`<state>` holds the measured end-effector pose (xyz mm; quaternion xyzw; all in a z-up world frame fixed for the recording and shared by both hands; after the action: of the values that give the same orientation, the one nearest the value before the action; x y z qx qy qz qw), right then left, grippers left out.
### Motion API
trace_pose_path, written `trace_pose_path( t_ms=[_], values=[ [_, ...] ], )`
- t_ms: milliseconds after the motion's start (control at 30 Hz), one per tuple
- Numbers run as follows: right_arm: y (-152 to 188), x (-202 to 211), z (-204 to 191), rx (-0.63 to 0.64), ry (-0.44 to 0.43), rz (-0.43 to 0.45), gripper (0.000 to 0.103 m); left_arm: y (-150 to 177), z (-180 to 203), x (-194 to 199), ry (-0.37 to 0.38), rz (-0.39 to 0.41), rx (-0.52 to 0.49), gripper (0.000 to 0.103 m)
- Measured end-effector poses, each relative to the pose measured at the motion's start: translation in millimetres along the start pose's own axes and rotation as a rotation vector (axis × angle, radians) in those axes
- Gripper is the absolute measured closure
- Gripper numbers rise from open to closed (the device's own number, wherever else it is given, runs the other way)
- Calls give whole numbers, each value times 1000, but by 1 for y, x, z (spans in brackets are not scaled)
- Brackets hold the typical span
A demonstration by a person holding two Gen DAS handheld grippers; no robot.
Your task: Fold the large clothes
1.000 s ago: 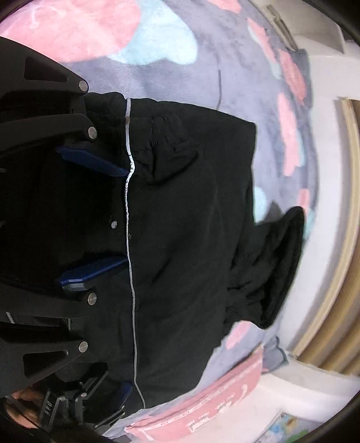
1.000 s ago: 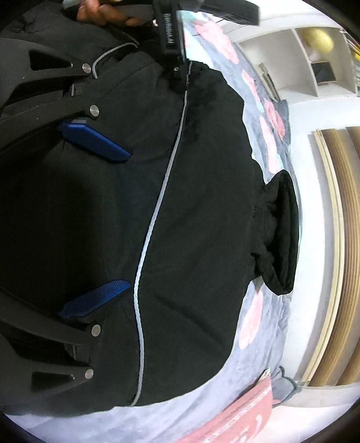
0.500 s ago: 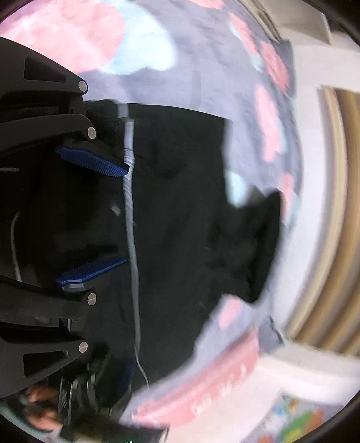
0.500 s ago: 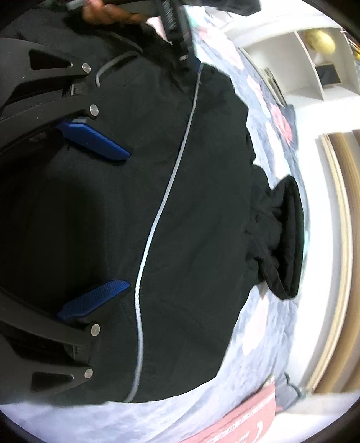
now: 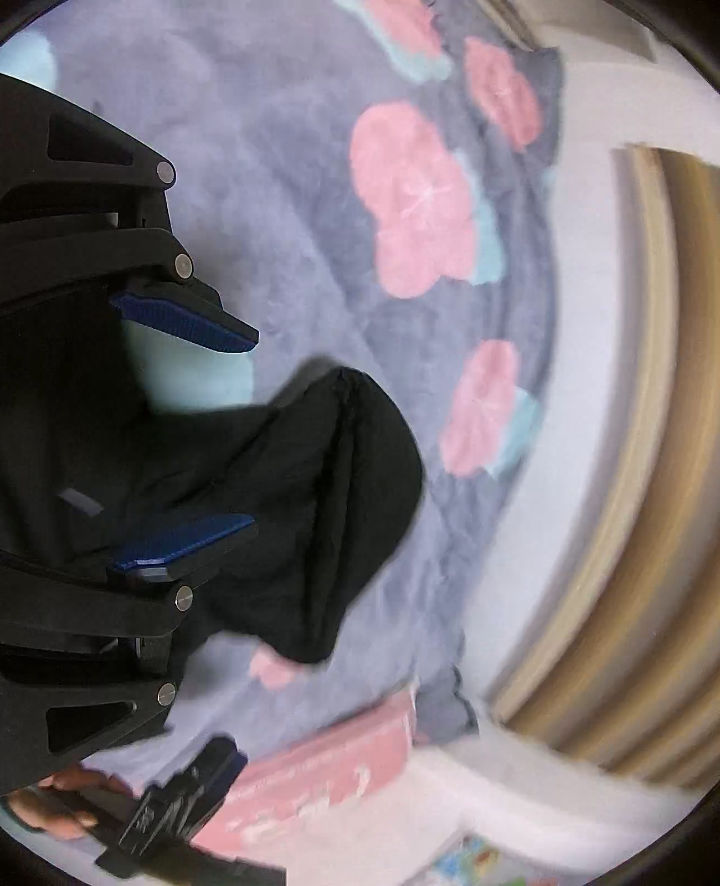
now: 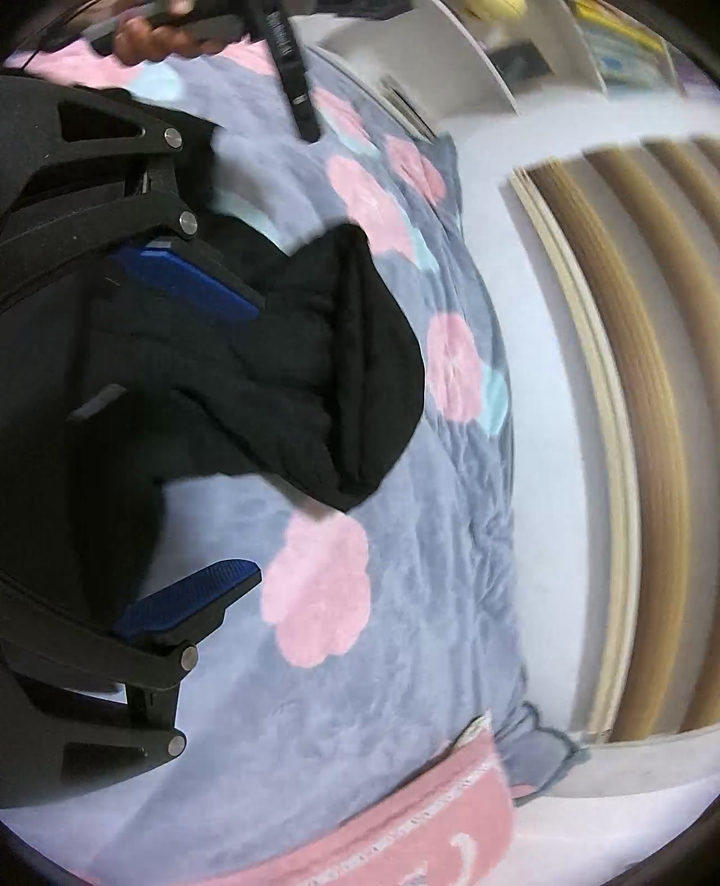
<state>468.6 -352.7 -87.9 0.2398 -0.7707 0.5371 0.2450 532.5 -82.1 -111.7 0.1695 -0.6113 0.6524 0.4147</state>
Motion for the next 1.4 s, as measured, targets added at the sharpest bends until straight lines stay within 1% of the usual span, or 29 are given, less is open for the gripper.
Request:
trace_pose_path(
  t_ms=[100,167,267,300,333,367,400,433,467,533,567,600,633,667,700,767,800,833,867,900,1000,1067,1100,1167,1200,1267,1300,1367,1400],
  values=[
    [-5,-37,10,-31,13,-26,13,-1,-3,-44,-37,-36,-2,41],
    [-10,-62,14,-39,19,-50,13,-6,-6,-70,-36,-59,16,41],
    [-13,-96,21,-80,34,-91,14,-9,-10,-110,10,-117,86,41],
    [-14,-105,22,-100,21,-104,19,-10,-9,-122,44,-122,119,41],
    [-13,-115,21,-117,1,-122,36,-10,-8,-131,57,-125,136,41],
    [-12,-128,18,-123,-33,-153,50,-9,-9,-141,53,-131,144,42],
    [-9,-136,15,-119,-46,-179,79,-7,-14,-149,31,-126,146,65],
    [-8,-143,20,-111,-12,-191,85,-4,-17,-154,39,-125,163,90],
    [-10,-142,27,-117,10,-173,92,-2,-19,-152,64,-113,183,90],
    [-22,-117,43,-177,7,-56,93,-3,-33,-124,25,-32,199,90],
    [-29,-100,51,-198,1,6,93,-1,-37,-104,36,11,212,90],
    [-33,-83,53,-226,-67,49,93,5,-39,-80,58,41,222,90],
    [-33,-77,52,-224,-101,57,93,8,-39,-72,54,39,210,90],
    [-29,-79,45,-181,-114,40,93,13,-37,-68,42,16,180,90],
    [-21,-88,41,-134,-84,11,93,19,-34,-72,36,-22,148,90],
    [-7,-108,43,-129,-48,-44,93,29,-42,-86,-27,-64,149,87],
    [3,-123,48,-152,-45,-99,93,35,-46,-97,-28,-83,164,83],
    [13,-136,53,-175,-40,-148,93,44,-50,-110,-17,-111,177,74],
    [25,-152,61,-210,-46,-212,92,51,-54,-121,7,-135,202,74],
    [33,-164,67,-253,-72,-252,92,53,-56,-122,34,-126,228,73],
    [34,-164,71,-292,-111,-246,87,52,-52,-113,78,-97,216,69],
    [35,-157,69,-275,-95,-246,82,54,-51,-106,81,-110,204,68],
    [35,-151,69,-267,-85,-250,77,54,-48,-99,67,-125,183,68],
    [34,-133,67,-270,-81,-261,67,52,-37,-76,42,-145,84,68],
    [31,-121,64,-275,-101,-258,57,51,-33,-67,27,-157,37,68],
    [26,-99,62,-252,-86,-250,54,52,-22,-39,-22,-180,-52,68],
    [20,-86,61,-242,-78,-241,54,47,-19,-23,-33,-164,-71,68],
    [-4,-62,57,-264,-112,-178,53,30,-18,3,-29,-93,-72,67],
    [-20,-48,52,-274,-129,-136,50,18,-16,12,-27,-44,-62,61]
  ],
)
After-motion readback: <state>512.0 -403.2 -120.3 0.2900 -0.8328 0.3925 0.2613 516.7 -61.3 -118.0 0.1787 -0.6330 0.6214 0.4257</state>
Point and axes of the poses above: each gripper's, at about its wrist camera, not at the fingertips, and x roughly against the way its jaws point, z to its right, y to its underside, the point moved 10 cm from there along -x, roughly the way its jaws point, and after that the axes turned 6 degrees about -x, right-handed, at the moved point
